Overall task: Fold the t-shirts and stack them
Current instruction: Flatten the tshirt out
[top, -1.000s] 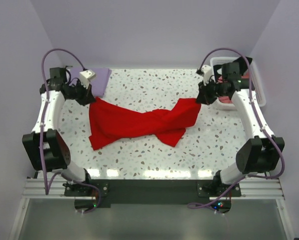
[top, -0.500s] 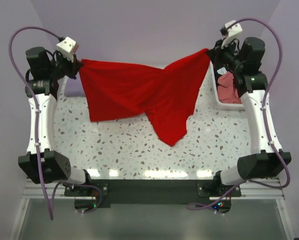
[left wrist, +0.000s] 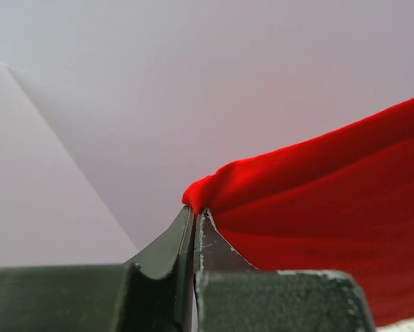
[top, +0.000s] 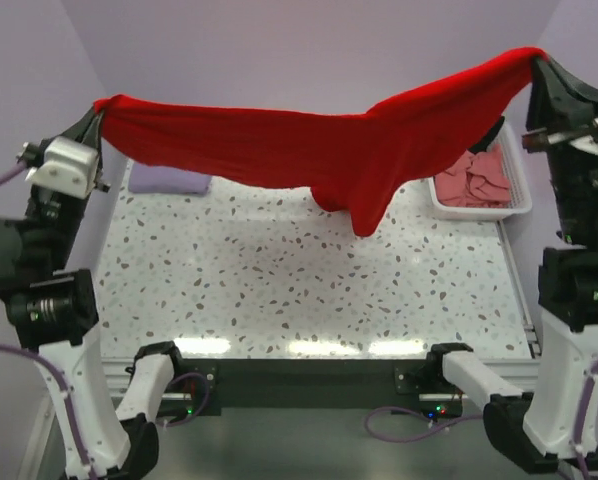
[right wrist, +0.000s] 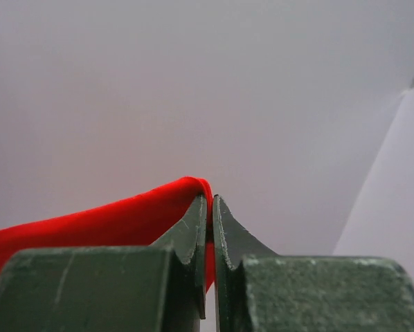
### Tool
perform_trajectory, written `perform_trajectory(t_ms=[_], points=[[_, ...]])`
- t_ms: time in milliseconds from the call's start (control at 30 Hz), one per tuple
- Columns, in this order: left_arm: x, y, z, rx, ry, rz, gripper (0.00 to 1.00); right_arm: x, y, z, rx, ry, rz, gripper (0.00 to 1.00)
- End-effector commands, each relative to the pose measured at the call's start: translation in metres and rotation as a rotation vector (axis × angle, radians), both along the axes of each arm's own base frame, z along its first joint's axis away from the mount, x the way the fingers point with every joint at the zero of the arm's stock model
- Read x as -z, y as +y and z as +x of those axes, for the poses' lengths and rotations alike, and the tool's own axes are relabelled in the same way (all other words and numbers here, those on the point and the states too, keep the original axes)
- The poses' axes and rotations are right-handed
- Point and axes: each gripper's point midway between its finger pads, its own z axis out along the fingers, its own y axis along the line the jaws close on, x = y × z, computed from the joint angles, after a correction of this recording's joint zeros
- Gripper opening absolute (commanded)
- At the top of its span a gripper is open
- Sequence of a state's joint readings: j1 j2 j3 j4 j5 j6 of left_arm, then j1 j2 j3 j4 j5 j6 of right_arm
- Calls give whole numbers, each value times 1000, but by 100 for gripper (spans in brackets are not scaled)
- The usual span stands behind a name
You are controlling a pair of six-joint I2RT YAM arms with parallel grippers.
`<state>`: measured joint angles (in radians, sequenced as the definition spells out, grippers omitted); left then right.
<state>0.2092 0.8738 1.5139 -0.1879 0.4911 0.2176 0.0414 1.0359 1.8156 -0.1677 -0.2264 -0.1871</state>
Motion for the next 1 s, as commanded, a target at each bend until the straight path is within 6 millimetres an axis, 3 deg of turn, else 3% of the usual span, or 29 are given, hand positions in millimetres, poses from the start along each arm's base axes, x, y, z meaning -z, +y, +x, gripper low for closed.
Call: perform_trajectory(t_ms=[0, 133, 267, 333, 400, 500, 600, 633, 700, 733, 767, 800, 833, 867, 900, 967], points=[[-26, 17, -26, -114, -126, -44, 0, -56, -20, -72, 108, -243, 9, 0], [-45, 27, -67, -211, -229, -64, 0, -80, -24, -122, 131, -353, 5, 0], [-67, 28, -90, -245, -277, -54, 0, -103, -26, -141, 159, -437, -19, 0], [-77, 26, -92, -240, -285, -46, 0, -116, -26, -133, 177, -459, -40, 0], [-72, 27, -78, -239, -232, -28, 0, -121, -21, -122, 167, -463, -70, 0], [-53, 25, -56, -209, -132, 3, 0, -108, -13, -70, 144, -392, -118, 0], [-8, 13, -28, -121, 17, 49, 0, -62, -1, -1, 88, -243, -156, 0], [15, 12, -15, -97, 81, 46, 0, -29, 9, 30, 38, -157, -190, 0], [48, 8, -2, -55, 176, 40, 0, 1, 18, 57, -3, -105, -209, 0], [81, 10, 13, -44, 261, 21, 0, 40, 25, 84, -45, -17, -223, 0], [98, 11, 21, -37, 308, 0, 0, 60, 29, 98, -72, 20, -242, 0], [115, 13, 29, -35, 351, -17, 0, 101, 34, 120, -97, 105, -253, 0], [148, 15, 42, -30, 428, -39, 0, 122, 37, 131, -119, 142, -256, 0], [167, 16, 51, -26, 474, -55, 0, 141, 43, 140, -139, 172, -270, 0], [190, 19, 64, -26, 529, -70, 0, 186, 49, 162, -162, 259, -290, 0], [243, 16, 89, -9, 641, -87, 0, 225, 60, 181, -187, 309, -327, 0]])
